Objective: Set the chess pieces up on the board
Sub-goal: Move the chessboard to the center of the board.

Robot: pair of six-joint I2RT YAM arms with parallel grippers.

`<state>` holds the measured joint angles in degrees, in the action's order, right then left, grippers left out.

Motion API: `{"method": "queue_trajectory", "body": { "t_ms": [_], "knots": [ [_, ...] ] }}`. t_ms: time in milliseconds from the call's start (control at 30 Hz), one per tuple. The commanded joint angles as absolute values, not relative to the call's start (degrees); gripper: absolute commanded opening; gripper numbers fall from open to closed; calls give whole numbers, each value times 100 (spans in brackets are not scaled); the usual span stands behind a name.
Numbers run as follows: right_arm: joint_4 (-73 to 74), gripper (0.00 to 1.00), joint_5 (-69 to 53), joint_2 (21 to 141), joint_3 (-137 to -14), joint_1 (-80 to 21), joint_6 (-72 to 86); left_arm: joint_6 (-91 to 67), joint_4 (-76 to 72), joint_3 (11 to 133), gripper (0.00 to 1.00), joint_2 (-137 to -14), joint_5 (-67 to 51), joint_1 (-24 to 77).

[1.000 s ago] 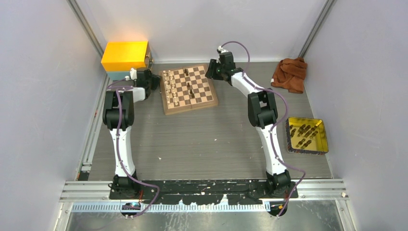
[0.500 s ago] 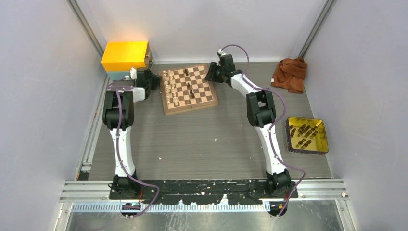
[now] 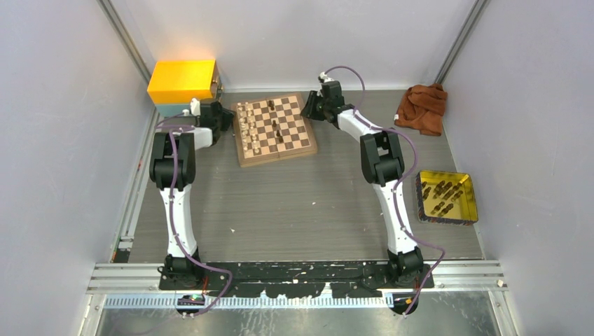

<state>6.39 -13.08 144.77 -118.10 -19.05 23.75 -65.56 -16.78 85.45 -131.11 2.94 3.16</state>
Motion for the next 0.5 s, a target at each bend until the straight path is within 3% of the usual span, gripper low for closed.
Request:
{"method": "queue_trajectory", "body": {
  "t_ms": [0,467],
  "knots": [
    [834,29,-1591,14157,-11479,-2175,2340,-6236,-838,8160,31,-13129,181,558],
    [666,25,-1646,13826,-10954,-2282,2326,-6116,-934,7807,29,-12893,237,746]
  ]
}}
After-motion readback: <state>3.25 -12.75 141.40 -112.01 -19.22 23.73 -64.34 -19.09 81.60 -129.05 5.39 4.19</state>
